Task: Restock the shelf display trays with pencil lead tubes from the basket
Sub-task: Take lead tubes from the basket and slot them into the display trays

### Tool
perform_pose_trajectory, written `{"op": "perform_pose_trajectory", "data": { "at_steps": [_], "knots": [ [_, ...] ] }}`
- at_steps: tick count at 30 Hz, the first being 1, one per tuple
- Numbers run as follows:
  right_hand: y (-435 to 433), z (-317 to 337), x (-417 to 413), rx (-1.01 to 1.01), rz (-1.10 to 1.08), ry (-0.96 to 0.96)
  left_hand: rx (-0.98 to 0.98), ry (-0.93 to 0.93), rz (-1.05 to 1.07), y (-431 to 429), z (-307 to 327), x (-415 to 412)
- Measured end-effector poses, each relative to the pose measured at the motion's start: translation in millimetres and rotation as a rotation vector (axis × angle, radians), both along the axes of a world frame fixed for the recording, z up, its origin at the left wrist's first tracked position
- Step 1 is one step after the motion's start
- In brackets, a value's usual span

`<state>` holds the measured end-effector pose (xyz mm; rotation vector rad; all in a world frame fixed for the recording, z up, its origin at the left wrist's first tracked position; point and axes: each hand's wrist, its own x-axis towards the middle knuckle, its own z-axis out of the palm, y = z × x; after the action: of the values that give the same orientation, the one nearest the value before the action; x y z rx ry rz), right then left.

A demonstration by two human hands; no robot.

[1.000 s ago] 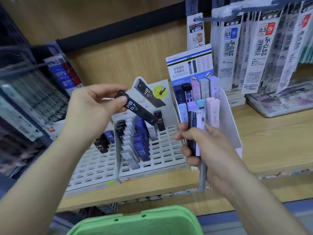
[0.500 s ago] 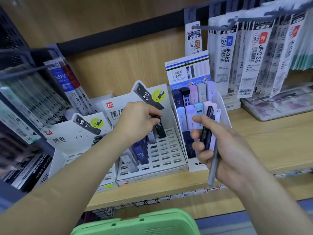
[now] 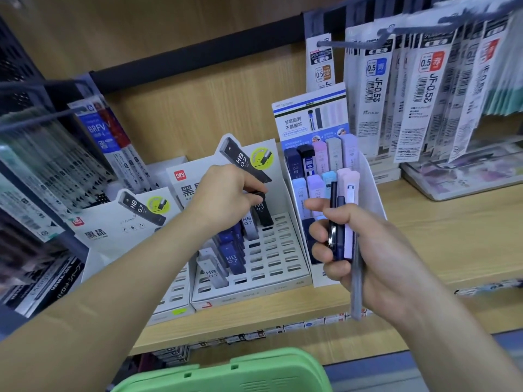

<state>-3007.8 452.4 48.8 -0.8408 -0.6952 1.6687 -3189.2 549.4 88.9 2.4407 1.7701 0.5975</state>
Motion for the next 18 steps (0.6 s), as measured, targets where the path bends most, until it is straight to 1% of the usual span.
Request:
{"op": "perform_pose_trajectory", "data": {
  "at_steps": [7, 11, 15, 16, 17, 18],
  "knots": [
    [-3, 1, -1, 0.023, 0.044, -0.022, 0.001, 0.117, -0.029, 3, -4, 2],
    [-5, 3, -3, 0.065, 0.079, -0.040, 0.046, 0.121, 0.003, 6, -12, 5],
    [-6, 2, -5, 0.088, 0.068, -0.068, 0.133, 0.275, 0.021, 3, -9, 6],
    [-6, 1, -6, 0.088, 0.057, -0.084, 0.148, 0.233, 0.009, -1, -5, 7],
    [-6, 2, -7, 0.092, 0.048, -0.102, 0.109, 0.097, -0.011, -9, 0, 10],
    [-7, 1, -8, 0.101, 0.039, -0.124, 0.000, -0.123, -0.048, -19, 5, 14]
  ]
}}
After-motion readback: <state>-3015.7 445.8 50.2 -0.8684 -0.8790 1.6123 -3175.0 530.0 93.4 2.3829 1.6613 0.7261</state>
